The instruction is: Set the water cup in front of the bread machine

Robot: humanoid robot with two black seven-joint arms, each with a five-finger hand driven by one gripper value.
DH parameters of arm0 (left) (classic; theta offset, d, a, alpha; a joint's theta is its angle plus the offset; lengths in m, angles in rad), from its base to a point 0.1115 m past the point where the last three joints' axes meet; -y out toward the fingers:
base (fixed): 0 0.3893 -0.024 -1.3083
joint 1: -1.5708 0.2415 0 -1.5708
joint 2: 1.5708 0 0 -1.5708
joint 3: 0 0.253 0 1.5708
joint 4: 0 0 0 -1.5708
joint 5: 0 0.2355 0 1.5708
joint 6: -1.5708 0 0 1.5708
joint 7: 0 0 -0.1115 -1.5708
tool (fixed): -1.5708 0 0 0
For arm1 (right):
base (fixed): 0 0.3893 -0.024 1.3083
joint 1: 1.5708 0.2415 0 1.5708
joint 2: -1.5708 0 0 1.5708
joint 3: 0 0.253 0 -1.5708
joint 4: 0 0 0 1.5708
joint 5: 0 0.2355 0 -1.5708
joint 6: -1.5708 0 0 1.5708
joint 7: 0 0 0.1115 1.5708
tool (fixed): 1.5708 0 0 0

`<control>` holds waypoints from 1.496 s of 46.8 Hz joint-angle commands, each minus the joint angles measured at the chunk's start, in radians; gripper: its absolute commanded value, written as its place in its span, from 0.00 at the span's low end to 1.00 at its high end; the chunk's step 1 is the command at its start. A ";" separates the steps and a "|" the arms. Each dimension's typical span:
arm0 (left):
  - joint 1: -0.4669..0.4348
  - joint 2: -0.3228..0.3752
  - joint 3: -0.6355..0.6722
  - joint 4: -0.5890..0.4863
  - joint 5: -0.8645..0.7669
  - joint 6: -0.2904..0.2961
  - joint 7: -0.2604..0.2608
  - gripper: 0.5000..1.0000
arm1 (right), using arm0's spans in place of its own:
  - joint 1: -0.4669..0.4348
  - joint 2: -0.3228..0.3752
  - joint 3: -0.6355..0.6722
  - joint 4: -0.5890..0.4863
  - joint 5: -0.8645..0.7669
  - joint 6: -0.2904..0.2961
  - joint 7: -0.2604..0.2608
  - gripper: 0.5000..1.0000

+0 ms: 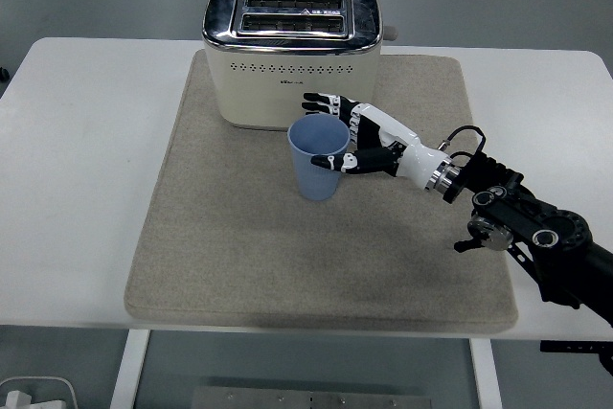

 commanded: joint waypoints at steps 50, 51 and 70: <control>0.001 0.000 0.000 0.001 0.000 0.000 0.000 1.00 | -0.005 -0.097 0.015 -0.001 0.002 0.085 0.002 0.86; 0.001 0.000 0.000 -0.001 0.000 0.000 0.000 1.00 | -0.005 -0.100 0.015 -0.001 0.002 0.085 0.002 0.86; 0.001 0.000 0.000 0.001 0.000 0.000 0.000 1.00 | 0.003 -0.177 0.016 -0.015 0.012 0.088 0.000 0.86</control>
